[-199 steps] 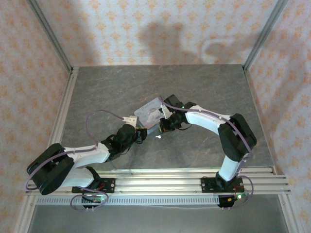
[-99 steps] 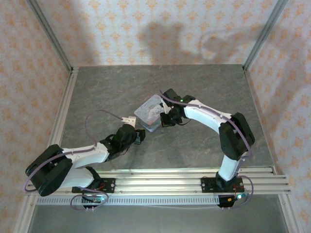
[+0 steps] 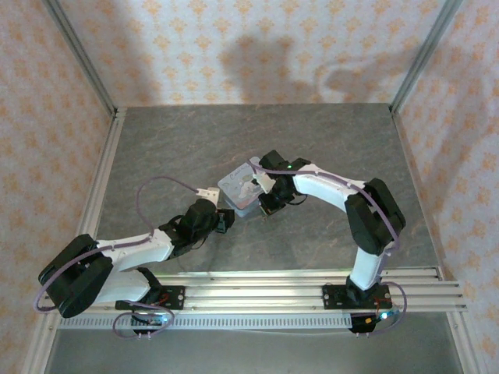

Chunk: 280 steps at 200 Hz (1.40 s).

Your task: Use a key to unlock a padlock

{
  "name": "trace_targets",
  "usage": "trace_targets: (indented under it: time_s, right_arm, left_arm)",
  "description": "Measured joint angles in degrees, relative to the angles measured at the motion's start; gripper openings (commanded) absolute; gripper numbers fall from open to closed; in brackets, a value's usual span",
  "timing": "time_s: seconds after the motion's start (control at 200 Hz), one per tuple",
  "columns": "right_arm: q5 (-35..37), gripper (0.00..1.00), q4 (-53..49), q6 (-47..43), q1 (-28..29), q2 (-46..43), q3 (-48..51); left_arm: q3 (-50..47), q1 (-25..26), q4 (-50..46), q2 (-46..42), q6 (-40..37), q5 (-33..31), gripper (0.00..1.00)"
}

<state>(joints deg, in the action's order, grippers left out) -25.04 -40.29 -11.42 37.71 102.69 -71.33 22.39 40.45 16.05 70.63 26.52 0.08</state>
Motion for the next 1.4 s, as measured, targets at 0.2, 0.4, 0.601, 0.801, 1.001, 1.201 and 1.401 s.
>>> trace_targets:
  time_s: [0.2,0.4,0.601,0.801,1.001,1.201,1.401]
  right_arm:
    - [0.90,0.00,-1.73,-3.82,0.02,0.00,-0.52]
    - [2.38,0.00,-5.31,-7.87,0.13,0.00,-2.89]
    - [5.53,0.00,-8.81,-11.21,0.50,0.92,-6.56]
    - [8.85,0.00,-10.82,-12.31,0.98,4.00,-11.02]
    - [11.34,0.00,-11.52,-12.66,2.19,4.72,-11.82]
    - [12.24,0.03,-9.18,-10.47,2.25,4.52,-10.73]
    - [12.39,0.33,3.85,-5.11,1.64,-2.73,3.34]
  left_arm:
    - [0.00,0.00,0.00,0.02,-0.48,1.05,0.47]
    - [0.04,0.00,0.00,0.57,-1.11,1.42,0.47]
    - [0.07,0.00,0.02,0.83,-1.31,1.66,0.47]
    - [0.17,0.00,0.00,1.68,-1.99,2.34,0.47]
    - [0.72,0.00,0.00,1.90,-2.58,2.51,0.47]
    - [0.83,0.00,0.00,1.90,-2.56,2.51,0.47]
    - [0.83,0.00,-0.94,0.74,-2.58,2.49,0.47]
